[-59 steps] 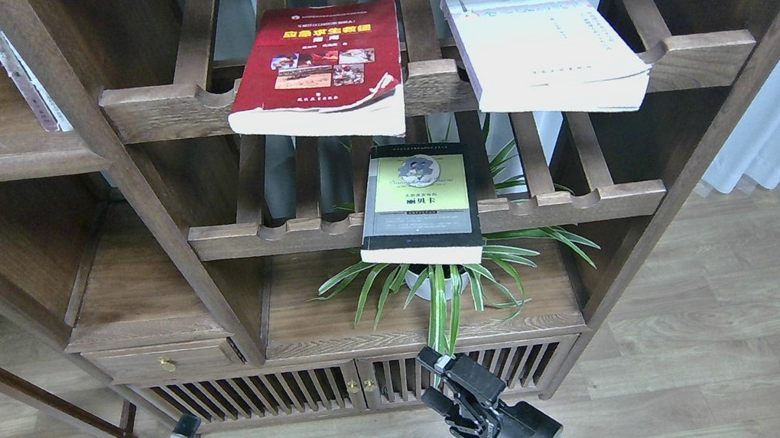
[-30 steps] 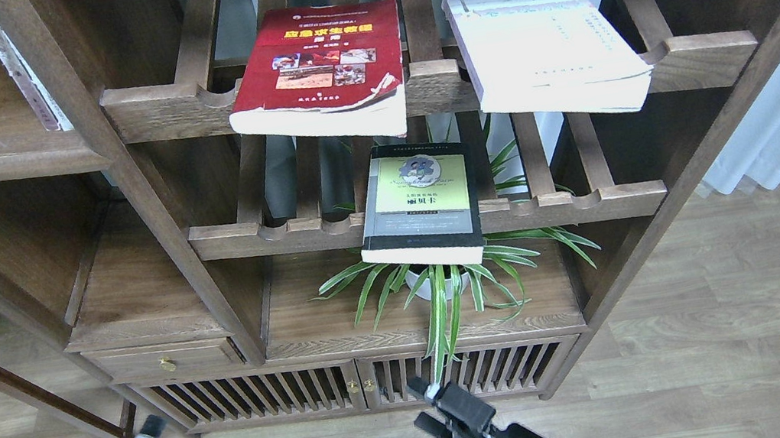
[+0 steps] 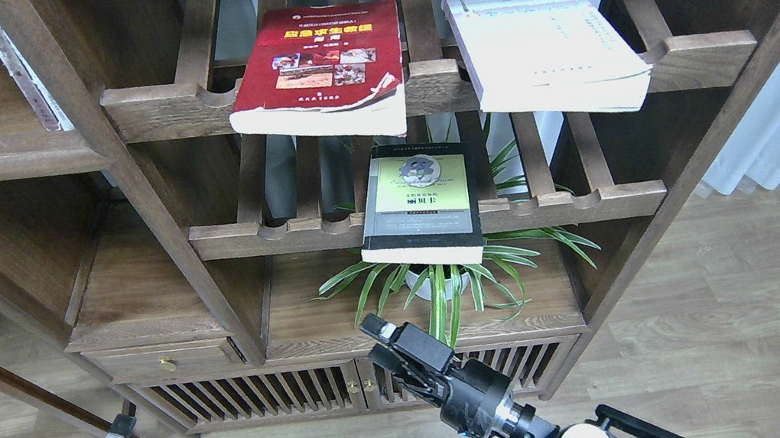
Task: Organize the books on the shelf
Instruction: 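Raise the right gripper toward the green-and-white book on the middle shelf, then grasp the green-and-white book with the right gripper and pull it out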
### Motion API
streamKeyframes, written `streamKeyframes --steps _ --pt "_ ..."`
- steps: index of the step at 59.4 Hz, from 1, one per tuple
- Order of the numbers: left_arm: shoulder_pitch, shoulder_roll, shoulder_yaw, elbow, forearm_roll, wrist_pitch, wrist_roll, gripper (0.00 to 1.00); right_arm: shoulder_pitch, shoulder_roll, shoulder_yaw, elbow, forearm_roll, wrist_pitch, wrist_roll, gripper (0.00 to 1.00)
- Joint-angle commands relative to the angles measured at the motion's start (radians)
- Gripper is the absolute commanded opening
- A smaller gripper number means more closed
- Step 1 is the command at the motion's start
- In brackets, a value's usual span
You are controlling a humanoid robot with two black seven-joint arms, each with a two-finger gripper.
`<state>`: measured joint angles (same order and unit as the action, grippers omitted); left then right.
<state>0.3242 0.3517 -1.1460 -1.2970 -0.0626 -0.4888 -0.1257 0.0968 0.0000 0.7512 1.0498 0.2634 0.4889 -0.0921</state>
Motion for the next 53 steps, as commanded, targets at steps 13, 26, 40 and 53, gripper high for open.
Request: streamKeyframes --steps 13,26,40,53 --pt "-0.004 0.003 -0.021 0.012 0.0 0.0 0.0 1.0 0.092 0.0 0.051 -0.047 0.008 0.0 0.112 1.0" --pt "-0.004 0.004 -0.034 0.012 0.0 0.0 0.0 1.0 0.109 0.0 0.094 -0.065 0.027 0.0 0.126 0.97" --pt "-0.01 0.007 -0.037 0.013 0.0 0.0 0.0 1.0 0.12 0.0 0.128 -0.083 0.083 0.0 0.132 0.84" --pt "-0.017 0.018 -0.055 0.019 0.0 0.0 0.0 1.0 0.113 0.0 0.129 -0.085 0.088 0.0 0.144 0.75"
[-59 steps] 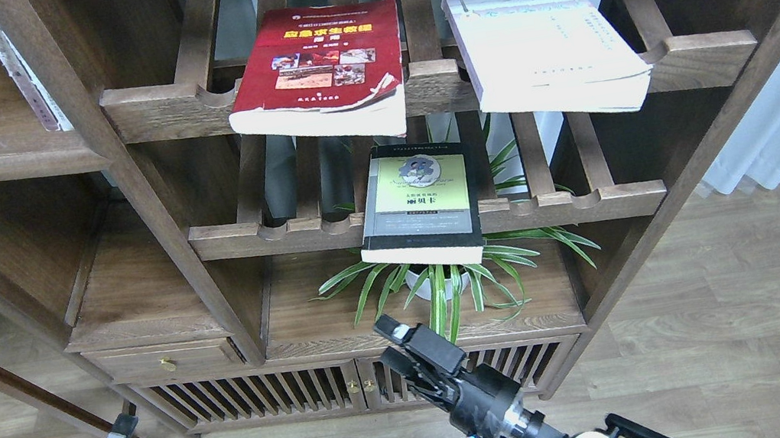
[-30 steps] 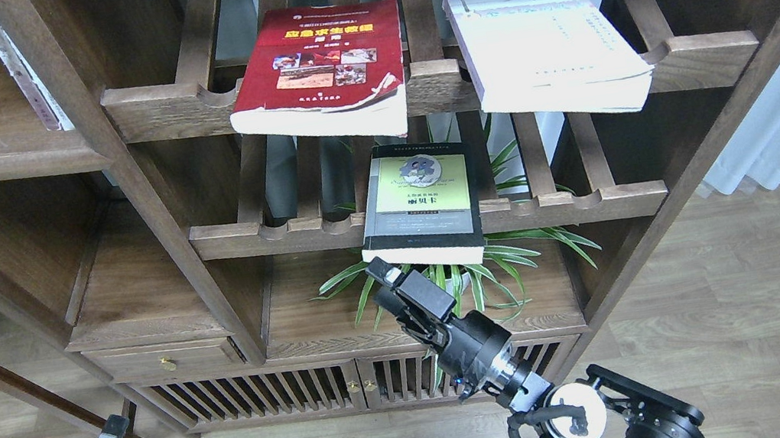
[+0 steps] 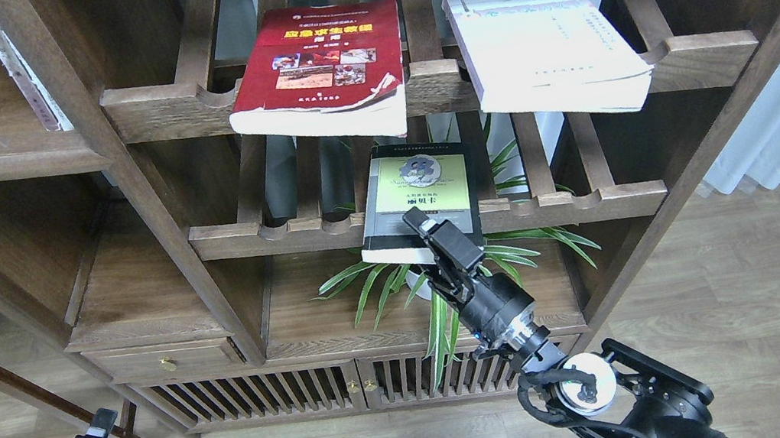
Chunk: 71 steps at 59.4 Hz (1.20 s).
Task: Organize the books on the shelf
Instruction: 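Grasp the green-and-white book with the right gripper and pull it out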
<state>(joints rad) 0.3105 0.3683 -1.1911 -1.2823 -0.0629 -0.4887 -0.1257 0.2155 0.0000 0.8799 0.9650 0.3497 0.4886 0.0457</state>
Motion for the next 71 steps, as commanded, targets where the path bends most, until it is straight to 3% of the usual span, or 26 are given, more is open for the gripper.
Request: streamKeyframes --steps 1,6,10,16,25,42,56,60,71 --pt "-0.005 0.001 -0.012 0.006 0.002 0.0 0.0 1.0 -0.005 0.0 0.002 0.0 0.003 0.0 0.006 0.72" --pt "-0.007 0.003 -0.013 0.012 0.0 0.0 0.0 1.0 -0.007 0.0 0.005 0.0 0.002 0.0 0.006 0.67" --pt "-0.014 0.003 -0.013 0.026 0.002 0.0 0.0 1.0 -0.008 0.0 0.005 -0.002 0.002 0.0 0.005 0.55" --pt "-0.025 0.004 -0.013 0.043 0.002 0.0 0.0 1.0 -0.027 0.0 0.005 -0.003 0.002 0.0 0.005 0.26" --pt "-0.05 0.004 -0.016 0.08 0.0 0.0 -0.002 1.0 -0.038 0.0 0.005 -0.017 0.002 0.0 0.0 0.13" --pt "-0.083 -0.009 -0.007 0.158 -0.002 0.0 0.0 1.0 -0.057 0.0 0.005 0.006 0.008 0.0 -0.02 0.06" --pt "-0.126 -0.008 0.004 0.207 -0.003 0.0 0.001 1.0 -0.148 0.0 -0.022 0.08 0.0 0.0 -0.099 0.05" --pt "-0.131 -0.008 0.016 0.189 0.0 0.0 0.02 1.0 -0.199 0.0 -0.042 0.109 0.0 0.0 -0.145 0.05" --pt "-0.12 -0.009 0.045 0.139 -0.011 0.0 0.003 1.0 -0.246 0.0 -0.101 0.112 -0.003 0.0 -0.228 0.06"
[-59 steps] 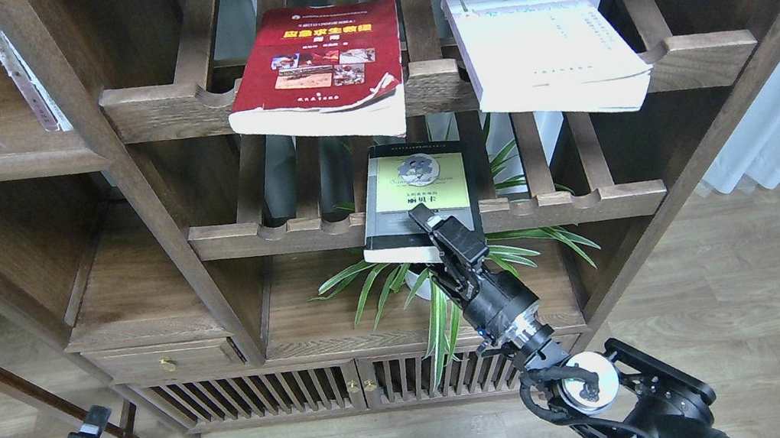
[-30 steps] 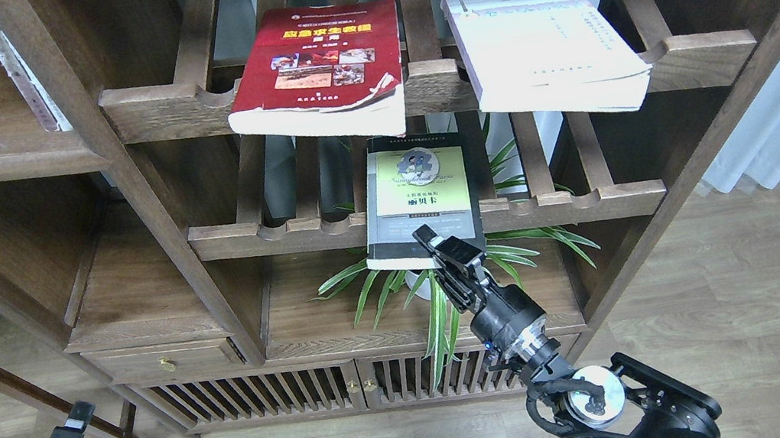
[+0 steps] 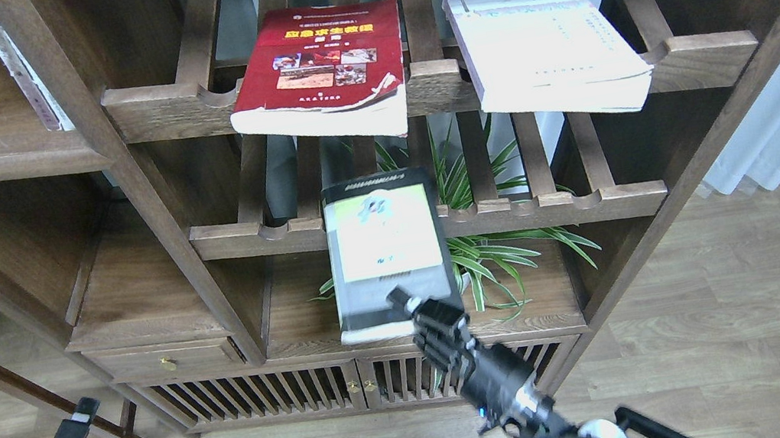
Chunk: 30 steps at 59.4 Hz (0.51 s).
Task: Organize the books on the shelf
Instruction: 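Grasp the green-and-white book with the right gripper and pull it out, then pass the green-and-white book from the right gripper to the left gripper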
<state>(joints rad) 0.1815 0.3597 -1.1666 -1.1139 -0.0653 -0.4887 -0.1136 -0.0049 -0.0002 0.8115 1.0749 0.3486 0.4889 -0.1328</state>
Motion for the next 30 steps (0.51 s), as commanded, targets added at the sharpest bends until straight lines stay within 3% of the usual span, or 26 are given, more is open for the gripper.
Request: streamKeyframes --steps 1,13,30 --pt "0.009 -0.001 0.034 -0.029 -0.014 0.0 -0.009 1.0 -0.03 0.0 -0.041 0.002 -0.002 0.0 -0.06 0.06" --pt "-0.028 -0.011 0.169 -0.049 -0.083 0.0 0.003 1.0 -0.049 0.0 -0.075 -0.004 -0.003 0.0 -0.148 0.06" --pt "-0.034 -0.08 0.245 -0.072 -0.085 0.0 -0.011 1.0 -0.05 0.0 -0.123 -0.004 -0.014 0.0 -0.215 0.06"
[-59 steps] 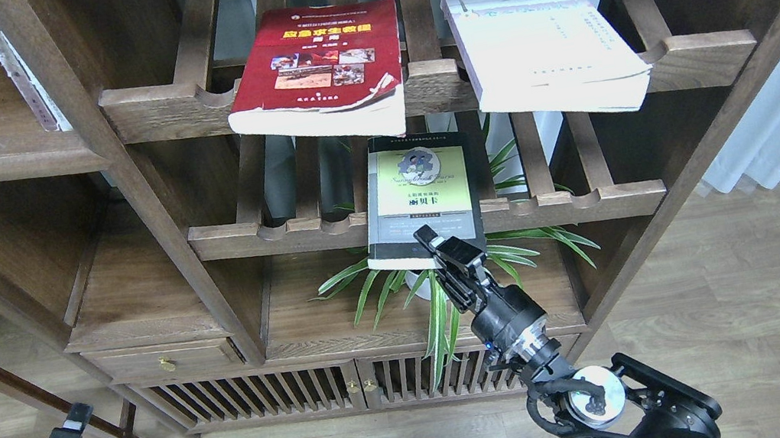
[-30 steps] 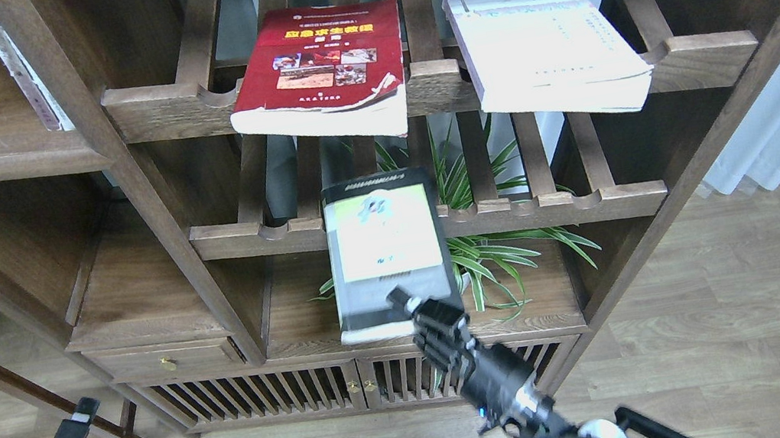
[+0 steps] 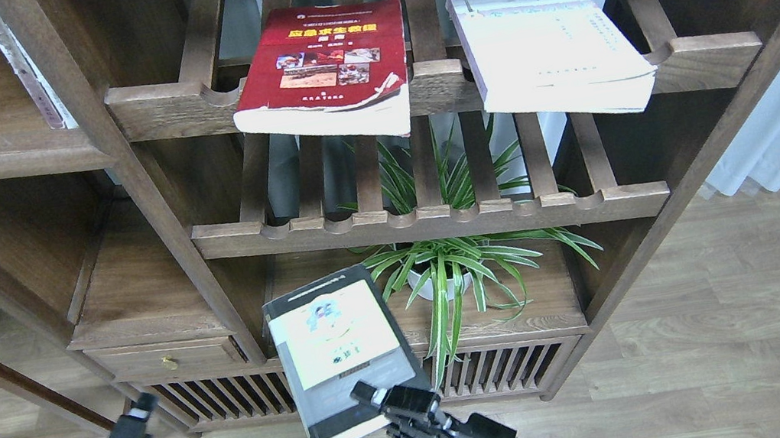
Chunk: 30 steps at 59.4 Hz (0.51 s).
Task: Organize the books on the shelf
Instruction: 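Pass the green-and-white book from the right gripper to the left gripper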
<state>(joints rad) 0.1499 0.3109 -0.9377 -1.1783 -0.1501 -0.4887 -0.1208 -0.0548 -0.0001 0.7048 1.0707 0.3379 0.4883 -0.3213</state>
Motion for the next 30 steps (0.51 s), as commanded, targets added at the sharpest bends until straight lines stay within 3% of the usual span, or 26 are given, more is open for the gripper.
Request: streamKeyframes --steps 1,18,30 --pt "-0.003 -0.039 0.016 -0.009 0.0 0.0 -0.005 1.0 0.0 0.0 -0.019 -0.001 -0.005 0.0 -0.033 0.06" --pt "-0.027 -0.116 0.019 -0.012 0.0 0.0 -0.007 1.0 -0.002 0.0 -0.019 -0.003 -0.031 0.0 -0.051 0.08" --pt "-0.049 -0.151 0.074 -0.012 0.0 0.0 -0.01 0.91 -0.008 0.0 -0.019 -0.005 -0.031 0.0 -0.058 0.08"
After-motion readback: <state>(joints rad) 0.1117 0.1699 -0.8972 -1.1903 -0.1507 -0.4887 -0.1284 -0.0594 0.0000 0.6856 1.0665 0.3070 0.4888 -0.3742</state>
